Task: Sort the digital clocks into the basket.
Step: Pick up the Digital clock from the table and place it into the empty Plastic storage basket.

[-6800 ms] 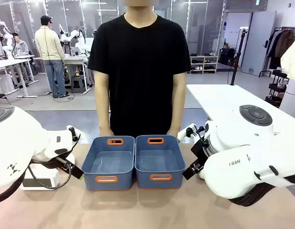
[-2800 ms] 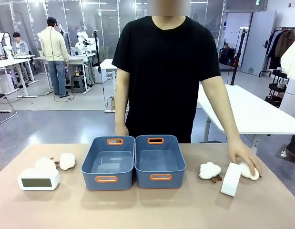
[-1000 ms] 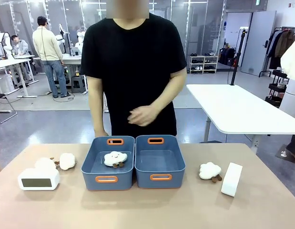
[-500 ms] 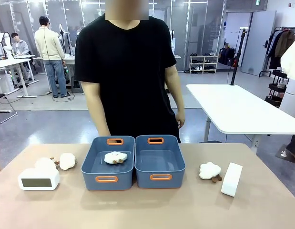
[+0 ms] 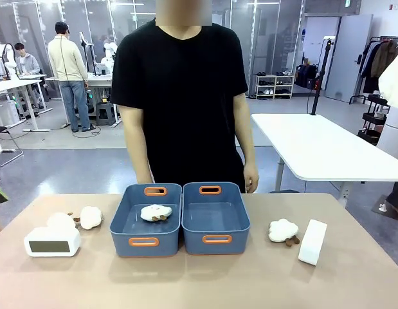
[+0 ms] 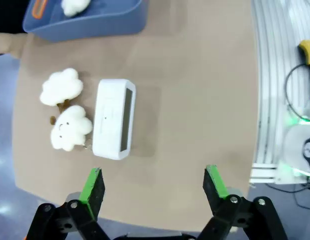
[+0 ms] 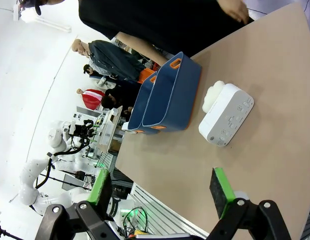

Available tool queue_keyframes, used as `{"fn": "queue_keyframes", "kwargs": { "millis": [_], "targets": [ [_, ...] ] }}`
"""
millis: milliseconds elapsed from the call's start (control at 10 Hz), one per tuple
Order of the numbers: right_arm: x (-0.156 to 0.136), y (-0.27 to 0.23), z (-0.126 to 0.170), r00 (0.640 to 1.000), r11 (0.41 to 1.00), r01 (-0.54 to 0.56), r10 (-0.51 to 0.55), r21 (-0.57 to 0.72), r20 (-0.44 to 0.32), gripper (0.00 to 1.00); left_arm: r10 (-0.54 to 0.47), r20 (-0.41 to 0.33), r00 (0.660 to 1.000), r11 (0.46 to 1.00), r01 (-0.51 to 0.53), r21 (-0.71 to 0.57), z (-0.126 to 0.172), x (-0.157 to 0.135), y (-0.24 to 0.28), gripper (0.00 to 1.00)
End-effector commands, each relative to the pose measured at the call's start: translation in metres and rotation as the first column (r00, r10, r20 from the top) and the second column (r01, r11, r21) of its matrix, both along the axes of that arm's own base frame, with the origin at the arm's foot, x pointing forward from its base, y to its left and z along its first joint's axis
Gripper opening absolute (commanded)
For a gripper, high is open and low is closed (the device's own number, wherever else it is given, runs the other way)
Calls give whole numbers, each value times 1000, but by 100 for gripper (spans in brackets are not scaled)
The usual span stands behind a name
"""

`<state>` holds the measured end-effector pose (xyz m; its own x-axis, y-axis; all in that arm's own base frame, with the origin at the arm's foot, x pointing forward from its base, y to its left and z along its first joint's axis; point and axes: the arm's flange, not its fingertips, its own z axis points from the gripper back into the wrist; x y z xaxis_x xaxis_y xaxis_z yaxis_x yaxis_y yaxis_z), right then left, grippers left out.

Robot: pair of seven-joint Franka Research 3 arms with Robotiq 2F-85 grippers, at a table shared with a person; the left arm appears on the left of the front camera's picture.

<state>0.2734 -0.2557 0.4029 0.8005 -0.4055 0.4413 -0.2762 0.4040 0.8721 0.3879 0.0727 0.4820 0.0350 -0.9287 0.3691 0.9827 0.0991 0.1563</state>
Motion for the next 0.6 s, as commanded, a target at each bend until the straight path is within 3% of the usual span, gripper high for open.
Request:
{"fn": "queue_keyframes", "kwargs": {
  "millis": [0, 100, 400, 500],
  "targets": [
    [-2, -1, 1, 1000, 1000, -2, 2, 5, 7, 100, 29, 68, 997, 1000, -29, 4, -17, 4, -7, 100],
    [-2, -1, 1, 1000, 1000, -2, 2, 5, 7, 100, 0, 0, 1000, 1000, 0, 0, 0, 0, 0, 100],
    [-2, -1, 1, 1000, 1000, -2, 2, 5, 7, 100, 2, 28, 1000, 1000, -2, 4, -9, 2, -5, 100],
    [-2, -1, 1, 1000, 1000, -2, 2, 5, 7, 100, 11, 14, 1000, 997, -12, 75, -11, 4, 1, 100]
  ]
}}
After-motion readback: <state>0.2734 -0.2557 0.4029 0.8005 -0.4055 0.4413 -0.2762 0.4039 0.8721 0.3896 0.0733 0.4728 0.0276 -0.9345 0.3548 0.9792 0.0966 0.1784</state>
